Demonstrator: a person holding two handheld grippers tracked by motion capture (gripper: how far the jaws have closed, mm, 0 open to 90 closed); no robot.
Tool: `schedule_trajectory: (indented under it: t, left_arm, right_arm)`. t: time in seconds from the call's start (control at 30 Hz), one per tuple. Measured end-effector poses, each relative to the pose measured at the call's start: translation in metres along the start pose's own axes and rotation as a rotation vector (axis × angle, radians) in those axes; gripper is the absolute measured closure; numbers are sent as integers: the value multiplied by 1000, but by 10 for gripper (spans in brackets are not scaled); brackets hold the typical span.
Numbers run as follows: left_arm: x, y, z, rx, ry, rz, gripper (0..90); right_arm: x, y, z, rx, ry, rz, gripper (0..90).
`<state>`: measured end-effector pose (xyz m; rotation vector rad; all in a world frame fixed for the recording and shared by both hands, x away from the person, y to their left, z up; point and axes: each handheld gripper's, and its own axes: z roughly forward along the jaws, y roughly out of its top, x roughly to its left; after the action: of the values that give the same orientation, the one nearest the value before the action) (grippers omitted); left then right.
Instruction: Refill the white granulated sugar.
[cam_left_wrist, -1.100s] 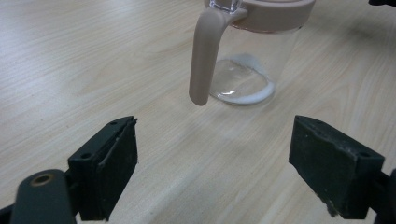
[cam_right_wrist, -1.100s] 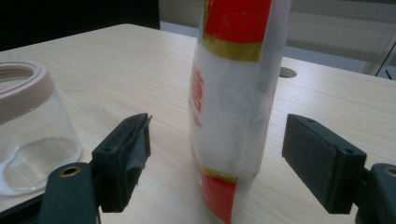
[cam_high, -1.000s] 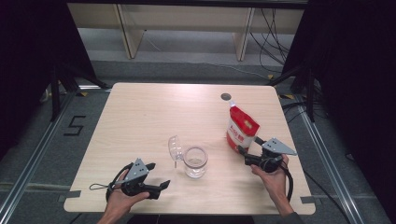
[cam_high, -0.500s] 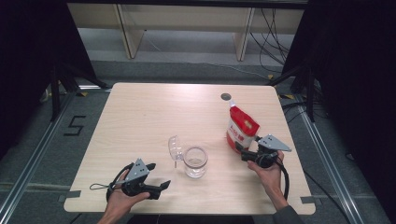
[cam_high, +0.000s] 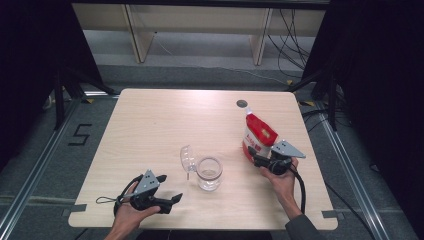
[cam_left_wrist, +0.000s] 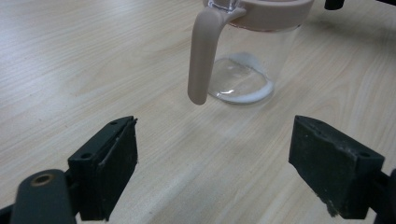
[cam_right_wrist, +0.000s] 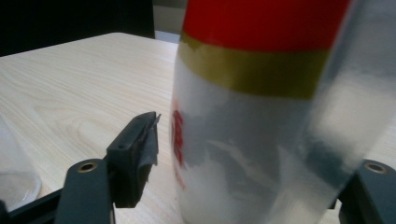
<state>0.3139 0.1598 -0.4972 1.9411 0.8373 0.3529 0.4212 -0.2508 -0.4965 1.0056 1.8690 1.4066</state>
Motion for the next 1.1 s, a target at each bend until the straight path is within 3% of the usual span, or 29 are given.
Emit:
schedule_trajectory:
  t: [0.07,0.1,0.13,0.27,0.33,0.43,0.47,0.53,0.67,0.7,0.77,0.97,1.07,1.1]
  left_arm:
    - [1,1,0,2,0,26,152]
    - [1,1,0,1,-1,26,152]
    - [1,0,0,1,-1,25,152]
    - [0,0,1,-2,-5,9,152]
    - [-1,0,1,-10,-5,2,152]
    - [0,0,1,-2,-5,5,152]
    - [0,0,1,-1,-5,4,152]
    - [-1,0,1,-1,-3,6,152]
    - [-1,0,1,-4,-8,5,151]
    - [-1,0,1,0,0,5,152]
    - [-2,0,1,-7,-5,1,152]
    - [-1,0,0,-3,-12,12,152]
    - [-1,0,1,-5,-16,2,152]
    - [-2,0,1,-1,-8,2,152]
  right_arm:
    - [-3,0,1,-6,-2,-14,336]
    - [-1,0,1,6,-4,14,340]
    - [-4,-1,2,-6,-9,-7,340]
    - [-5,-1,4,-18,1,-1,351]
    - [-2,-2,4,-23,-23,33,353]
    - [-5,-2,6,-17,-7,-6,374]
    - [-3,-2,6,-14,5,25,376]
    - [-3,-3,6,-20,-2,41,373]
    - [-3,-3,7,-32,9,25,396]
    - [-5,-3,8,-36,9,-8,401]
    - [-4,-2,8,-30,-8,-15,416]
    - [2,0,7,-17,-10,-2,440]
    - [0,2,4,-1,-17,-34,446]
    - [2,2,4,-1,-16,-15,447]
